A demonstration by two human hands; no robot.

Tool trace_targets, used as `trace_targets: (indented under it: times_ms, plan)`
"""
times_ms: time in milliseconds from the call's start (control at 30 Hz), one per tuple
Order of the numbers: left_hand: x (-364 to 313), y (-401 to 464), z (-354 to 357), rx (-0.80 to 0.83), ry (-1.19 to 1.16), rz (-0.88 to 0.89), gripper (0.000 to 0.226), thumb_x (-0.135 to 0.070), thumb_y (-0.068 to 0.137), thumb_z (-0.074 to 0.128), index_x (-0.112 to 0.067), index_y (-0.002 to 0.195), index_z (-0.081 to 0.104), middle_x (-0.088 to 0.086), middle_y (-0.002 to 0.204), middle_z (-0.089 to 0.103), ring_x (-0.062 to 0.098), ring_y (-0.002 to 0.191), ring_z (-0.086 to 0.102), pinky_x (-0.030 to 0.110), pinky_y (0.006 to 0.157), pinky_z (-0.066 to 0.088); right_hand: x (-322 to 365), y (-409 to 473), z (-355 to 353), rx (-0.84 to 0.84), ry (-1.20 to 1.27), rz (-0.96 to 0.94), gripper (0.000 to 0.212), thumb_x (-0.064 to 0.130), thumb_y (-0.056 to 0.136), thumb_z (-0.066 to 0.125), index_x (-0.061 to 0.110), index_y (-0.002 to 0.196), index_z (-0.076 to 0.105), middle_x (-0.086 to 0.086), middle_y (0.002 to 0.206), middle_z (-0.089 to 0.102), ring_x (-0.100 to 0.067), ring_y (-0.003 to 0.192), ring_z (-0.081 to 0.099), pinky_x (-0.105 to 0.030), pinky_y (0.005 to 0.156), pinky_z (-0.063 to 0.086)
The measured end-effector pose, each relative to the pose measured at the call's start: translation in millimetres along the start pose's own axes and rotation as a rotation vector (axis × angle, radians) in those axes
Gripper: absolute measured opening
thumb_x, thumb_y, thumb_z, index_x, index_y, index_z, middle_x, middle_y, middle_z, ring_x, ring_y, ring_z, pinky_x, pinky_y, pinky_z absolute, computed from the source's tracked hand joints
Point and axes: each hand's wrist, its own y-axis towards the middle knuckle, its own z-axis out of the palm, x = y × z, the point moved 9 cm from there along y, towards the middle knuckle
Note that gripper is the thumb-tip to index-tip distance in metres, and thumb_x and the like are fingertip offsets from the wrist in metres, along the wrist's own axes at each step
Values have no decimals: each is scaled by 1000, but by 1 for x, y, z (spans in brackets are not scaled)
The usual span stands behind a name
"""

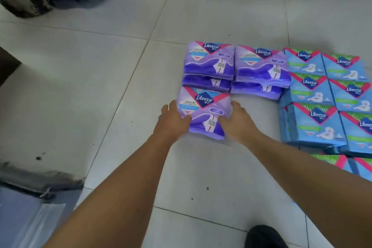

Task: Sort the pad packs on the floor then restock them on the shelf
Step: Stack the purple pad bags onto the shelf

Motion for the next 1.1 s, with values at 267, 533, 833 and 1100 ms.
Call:
trace_targets:
  times_ms: [267, 533, 833, 1100]
  plan:
    - [33, -5, 26, 133, -416, -248, 56, -46, 93, 59, -7, 131, 47, -1, 124, 56, 24, 113, 58, 29, 91, 46, -19, 3, 23, 22, 236, 189, 62, 44, 91, 58, 6, 136, 38, -11, 120, 60, -30, 103, 65, -41, 91, 53]
    - [-2, -56, -50, 223, -619, -83, 45, -34, 74, 83, -17, 111, 64, 3, 103, 74, 23, 95, 71, 45, 90, 56, 51, -54, -8, 69, 511, 24, 51, 33, 82, 76, 22, 117, 41, 0, 105, 65, -17, 81, 71, -38, 70, 61]
    - [-46, -252, -270, -206, -555, 92, 45, -30, 75, 83, -20, 112, 58, -1, 106, 71, 15, 95, 69, 37, 84, 58, 239, -234, -68, 164, 399, -466, 55, 36, 82, 76, 26, 122, 39, 6, 110, 63, -11, 89, 68, -33, 79, 57]
    - [30, -461, -421, -632, -442, 42, 88, -71, 46, 82, -20, 114, 60, -5, 103, 73, 13, 92, 70, 44, 86, 57, 364, -444, -29, 453, 414, -780, 38, 21, 87, 72, 17, 113, 45, 1, 105, 67, -9, 78, 71, -30, 69, 60]
